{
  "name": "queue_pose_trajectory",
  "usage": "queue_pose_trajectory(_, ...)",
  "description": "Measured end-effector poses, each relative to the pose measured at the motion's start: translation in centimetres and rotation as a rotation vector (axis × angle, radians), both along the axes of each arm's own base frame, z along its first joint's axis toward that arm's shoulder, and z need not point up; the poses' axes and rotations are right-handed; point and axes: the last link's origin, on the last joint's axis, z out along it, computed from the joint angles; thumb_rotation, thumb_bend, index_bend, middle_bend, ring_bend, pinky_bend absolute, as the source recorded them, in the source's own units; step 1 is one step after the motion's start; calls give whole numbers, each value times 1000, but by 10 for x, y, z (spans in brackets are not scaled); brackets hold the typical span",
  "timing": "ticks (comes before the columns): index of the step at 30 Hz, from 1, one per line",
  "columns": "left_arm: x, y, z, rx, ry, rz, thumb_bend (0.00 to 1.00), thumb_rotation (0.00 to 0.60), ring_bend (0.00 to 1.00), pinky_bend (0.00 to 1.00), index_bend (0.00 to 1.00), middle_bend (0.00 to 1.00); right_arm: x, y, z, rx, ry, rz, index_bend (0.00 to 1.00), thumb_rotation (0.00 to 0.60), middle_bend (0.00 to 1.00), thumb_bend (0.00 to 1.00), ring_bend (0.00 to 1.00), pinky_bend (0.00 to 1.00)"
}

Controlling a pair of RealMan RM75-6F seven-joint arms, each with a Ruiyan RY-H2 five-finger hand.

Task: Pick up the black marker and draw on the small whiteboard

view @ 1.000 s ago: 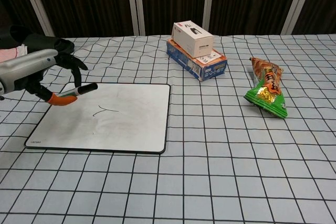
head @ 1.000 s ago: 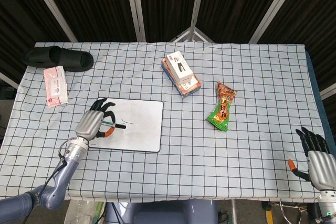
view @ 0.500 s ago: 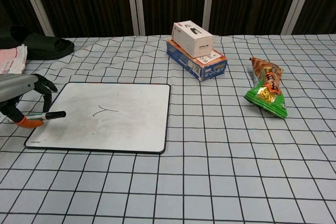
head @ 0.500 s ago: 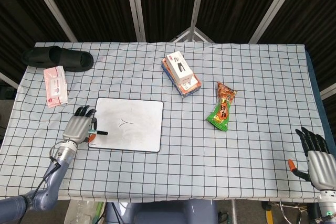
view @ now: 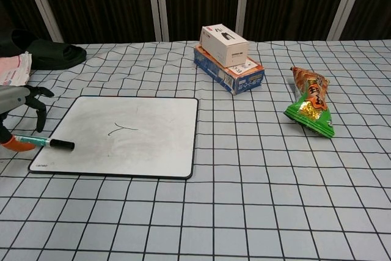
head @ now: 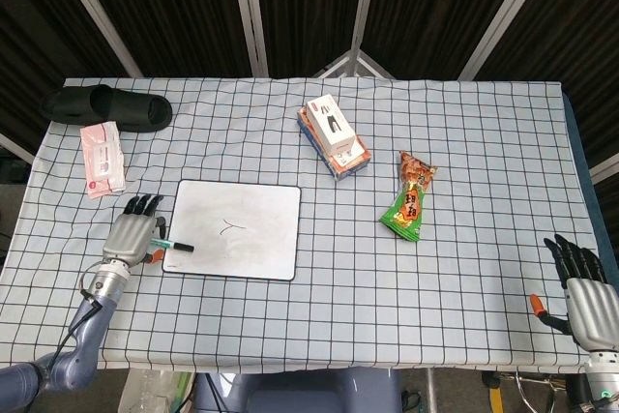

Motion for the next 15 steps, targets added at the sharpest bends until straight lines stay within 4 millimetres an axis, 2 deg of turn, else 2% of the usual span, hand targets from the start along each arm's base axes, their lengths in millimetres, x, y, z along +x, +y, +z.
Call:
queue_pose_trajectory(10, -1, -3, 10, 16, -8, 6, 288, 600, 0, 0, 371, 0, 0, 0, 0, 1, -1, 1, 0, 600, 0, 354, 0, 0)
queue_pose_trajectory(13, -1, -5, 16, 36, -28, 8, 265, 600, 0, 0, 295, 0, 0, 1, 0, 2, -1, 1, 0, 600, 0, 354, 0, 0)
queue_pose_trajectory(15, 0, -9, 23, 57, -55, 8, 237, 600, 0, 0, 190, 0, 0, 1, 0, 3, 0, 1, 0, 600, 0, 354, 0, 0)
